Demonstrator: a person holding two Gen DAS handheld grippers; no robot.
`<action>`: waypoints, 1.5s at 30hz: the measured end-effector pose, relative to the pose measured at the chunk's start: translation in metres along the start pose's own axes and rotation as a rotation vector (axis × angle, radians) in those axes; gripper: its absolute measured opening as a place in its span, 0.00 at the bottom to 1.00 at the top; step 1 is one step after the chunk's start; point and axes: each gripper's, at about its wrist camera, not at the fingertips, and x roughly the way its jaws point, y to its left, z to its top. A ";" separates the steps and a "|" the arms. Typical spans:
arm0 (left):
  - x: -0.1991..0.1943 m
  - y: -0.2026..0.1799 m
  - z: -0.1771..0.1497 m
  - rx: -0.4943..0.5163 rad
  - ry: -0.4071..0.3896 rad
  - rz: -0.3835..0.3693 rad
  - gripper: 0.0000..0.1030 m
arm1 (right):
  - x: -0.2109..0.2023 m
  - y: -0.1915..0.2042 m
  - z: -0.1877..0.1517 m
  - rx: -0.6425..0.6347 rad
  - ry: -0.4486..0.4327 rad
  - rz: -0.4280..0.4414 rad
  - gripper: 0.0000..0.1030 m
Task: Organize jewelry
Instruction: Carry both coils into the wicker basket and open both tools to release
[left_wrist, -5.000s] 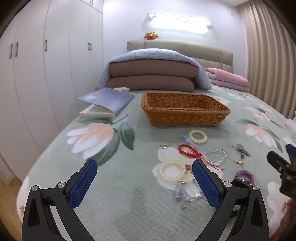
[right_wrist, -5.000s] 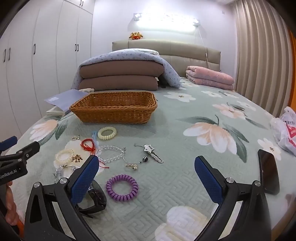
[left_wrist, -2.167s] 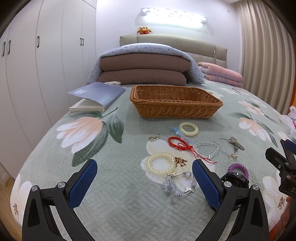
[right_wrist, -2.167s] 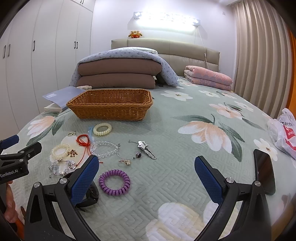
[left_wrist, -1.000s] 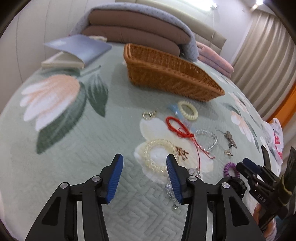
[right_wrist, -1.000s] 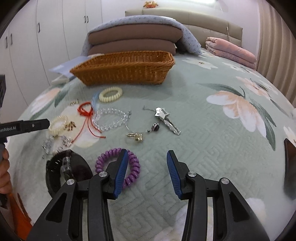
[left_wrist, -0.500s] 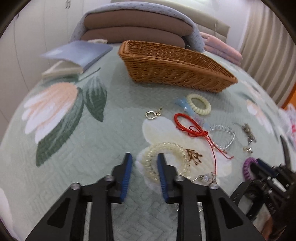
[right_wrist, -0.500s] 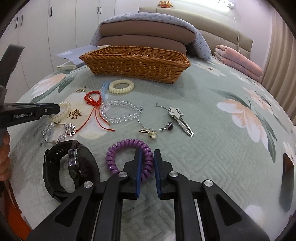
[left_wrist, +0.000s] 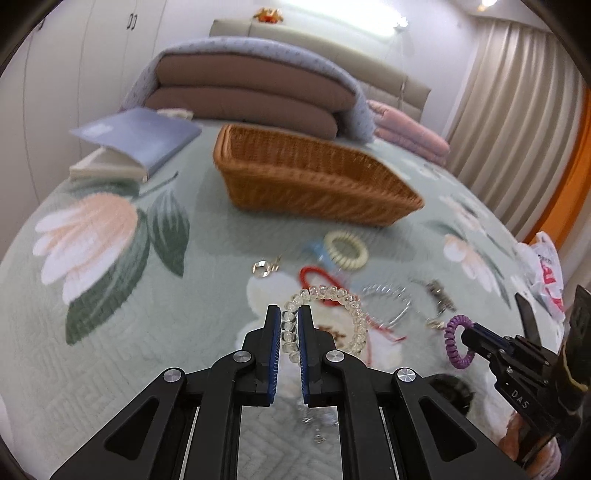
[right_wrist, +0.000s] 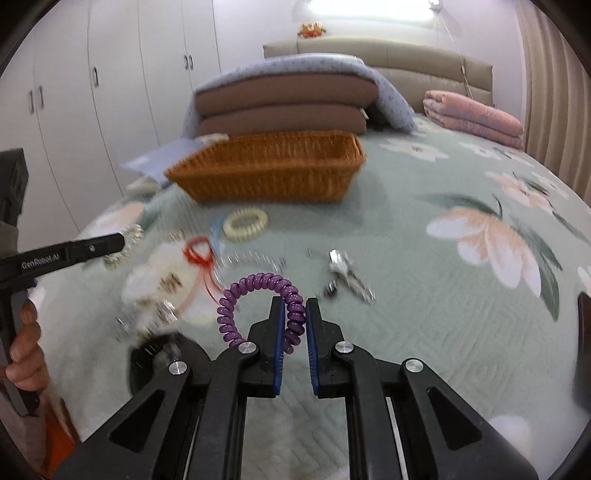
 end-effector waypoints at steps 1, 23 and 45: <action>-0.004 -0.002 0.004 0.002 -0.012 -0.013 0.09 | -0.003 0.001 0.008 0.001 -0.014 0.010 0.13; 0.123 0.000 0.161 0.052 -0.006 0.021 0.09 | 0.181 -0.009 0.180 0.005 0.070 -0.083 0.13; 0.055 -0.003 0.140 0.056 -0.055 -0.011 0.39 | 0.084 -0.017 0.136 0.086 0.017 -0.019 0.29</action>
